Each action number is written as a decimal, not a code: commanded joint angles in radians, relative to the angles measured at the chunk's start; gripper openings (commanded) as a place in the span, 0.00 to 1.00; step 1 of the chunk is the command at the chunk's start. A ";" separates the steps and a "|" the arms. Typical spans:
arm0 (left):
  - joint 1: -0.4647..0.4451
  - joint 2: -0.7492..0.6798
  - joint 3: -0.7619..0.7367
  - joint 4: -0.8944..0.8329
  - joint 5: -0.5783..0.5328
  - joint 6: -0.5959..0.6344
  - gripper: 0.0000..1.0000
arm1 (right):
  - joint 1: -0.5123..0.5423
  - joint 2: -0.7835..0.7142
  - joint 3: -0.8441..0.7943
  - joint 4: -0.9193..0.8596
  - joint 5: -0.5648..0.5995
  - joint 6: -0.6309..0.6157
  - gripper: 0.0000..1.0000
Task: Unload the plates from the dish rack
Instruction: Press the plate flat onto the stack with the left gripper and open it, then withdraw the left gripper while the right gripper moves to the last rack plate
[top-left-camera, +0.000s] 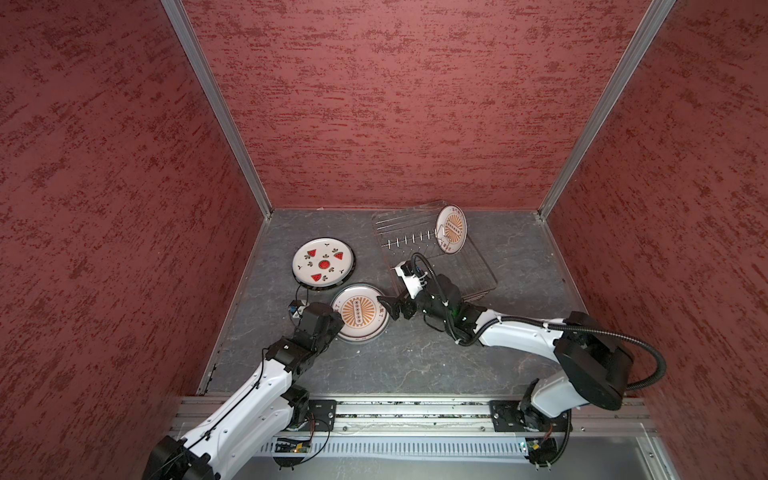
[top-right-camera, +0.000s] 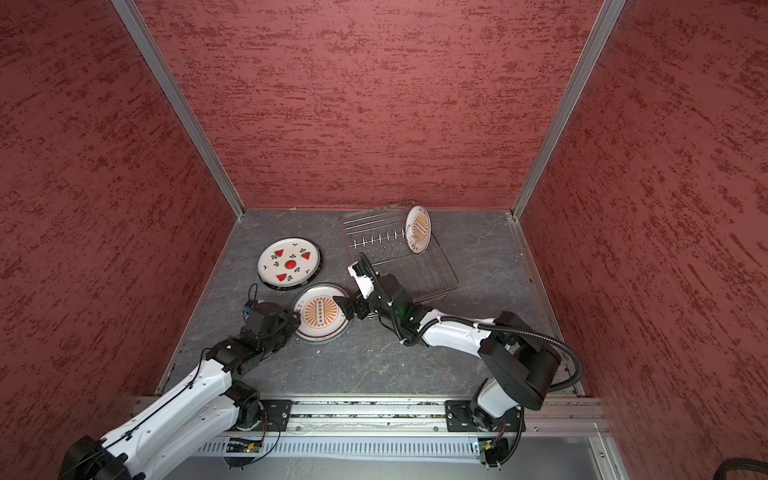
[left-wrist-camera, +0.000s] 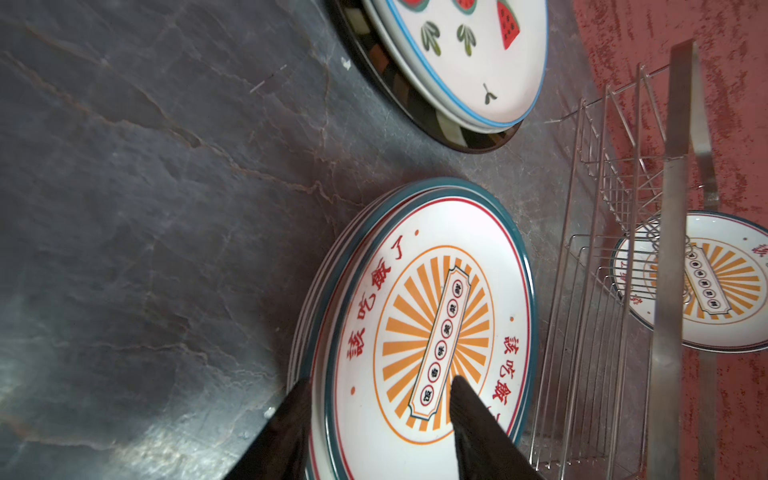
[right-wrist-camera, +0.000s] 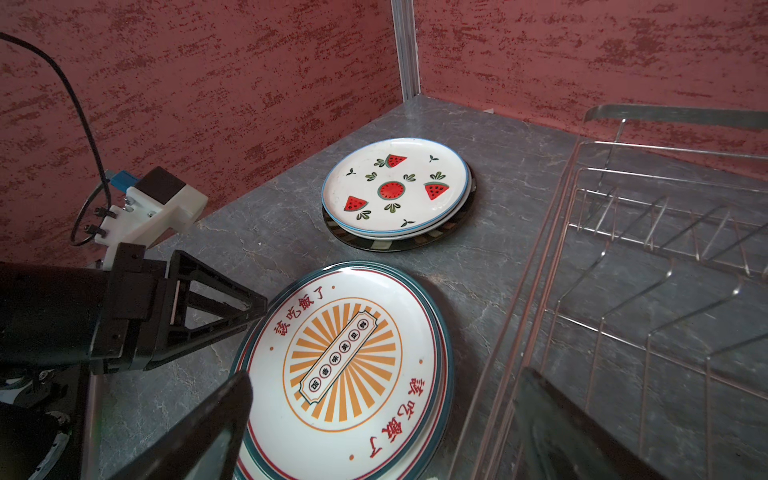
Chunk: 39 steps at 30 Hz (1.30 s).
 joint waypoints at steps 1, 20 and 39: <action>-0.024 -0.062 0.017 0.017 -0.070 0.055 0.71 | 0.005 -0.064 -0.048 0.092 0.023 0.008 0.99; -0.091 0.004 -0.183 0.959 0.443 0.572 0.99 | -0.215 -0.241 -0.153 0.120 0.070 0.189 0.99; -0.041 0.397 -0.135 1.255 0.599 0.654 0.99 | -0.544 -0.180 0.043 -0.183 0.170 0.240 0.99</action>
